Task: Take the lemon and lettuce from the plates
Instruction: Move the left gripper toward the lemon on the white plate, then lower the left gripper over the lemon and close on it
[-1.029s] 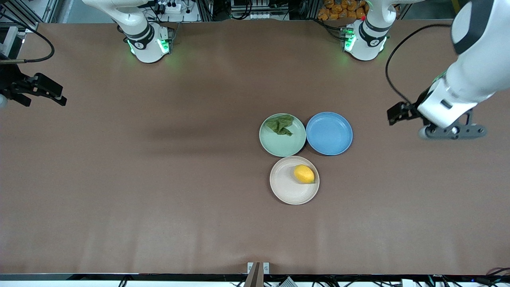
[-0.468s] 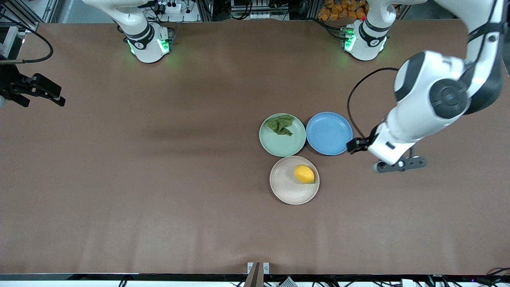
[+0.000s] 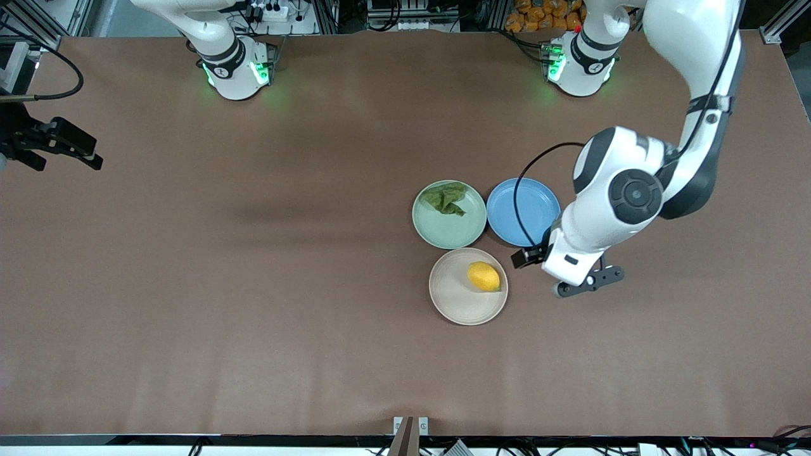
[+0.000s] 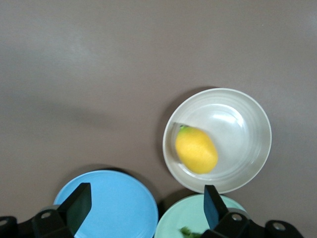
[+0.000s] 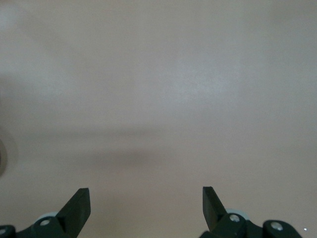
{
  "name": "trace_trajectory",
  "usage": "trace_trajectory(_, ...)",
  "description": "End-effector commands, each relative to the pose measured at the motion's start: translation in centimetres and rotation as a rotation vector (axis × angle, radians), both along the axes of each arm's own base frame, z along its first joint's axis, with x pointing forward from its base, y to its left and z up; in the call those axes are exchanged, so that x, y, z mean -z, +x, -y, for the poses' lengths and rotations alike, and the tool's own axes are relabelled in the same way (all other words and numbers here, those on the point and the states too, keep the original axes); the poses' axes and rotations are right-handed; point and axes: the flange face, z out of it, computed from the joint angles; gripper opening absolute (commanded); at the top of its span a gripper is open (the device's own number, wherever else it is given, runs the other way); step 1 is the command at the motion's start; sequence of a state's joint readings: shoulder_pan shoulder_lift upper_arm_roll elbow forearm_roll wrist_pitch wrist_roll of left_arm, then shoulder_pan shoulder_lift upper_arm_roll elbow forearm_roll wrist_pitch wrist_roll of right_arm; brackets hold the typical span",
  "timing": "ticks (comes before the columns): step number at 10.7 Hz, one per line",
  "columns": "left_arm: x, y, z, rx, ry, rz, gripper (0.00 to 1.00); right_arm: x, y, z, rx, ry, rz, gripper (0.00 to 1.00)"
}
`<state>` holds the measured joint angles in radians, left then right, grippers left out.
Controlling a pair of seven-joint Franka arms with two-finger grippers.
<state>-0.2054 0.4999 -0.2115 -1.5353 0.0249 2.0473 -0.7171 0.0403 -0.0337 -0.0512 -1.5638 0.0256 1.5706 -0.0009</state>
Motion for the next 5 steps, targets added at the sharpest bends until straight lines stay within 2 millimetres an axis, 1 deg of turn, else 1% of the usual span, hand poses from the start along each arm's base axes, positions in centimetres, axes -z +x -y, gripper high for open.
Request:
trace_trajectory(1,3.8,1.3,1.7,-0.103,-0.031,0.021,1.00,-1.3,-0.5,0.1,-0.009,0.006,0.029,1.00)
trace_trajectory(2,5.4,1.5,2.1,-0.146,-0.036,0.023,1.00,-1.6,-0.5,0.1,-0.007,0.006,0.033,1.00)
trace_trajectory(5,8.9,1.4,3.5,-0.223,-0.004,0.044,1.00,-1.6,-0.5,0.4,-0.002,0.004,0.036,1.00)
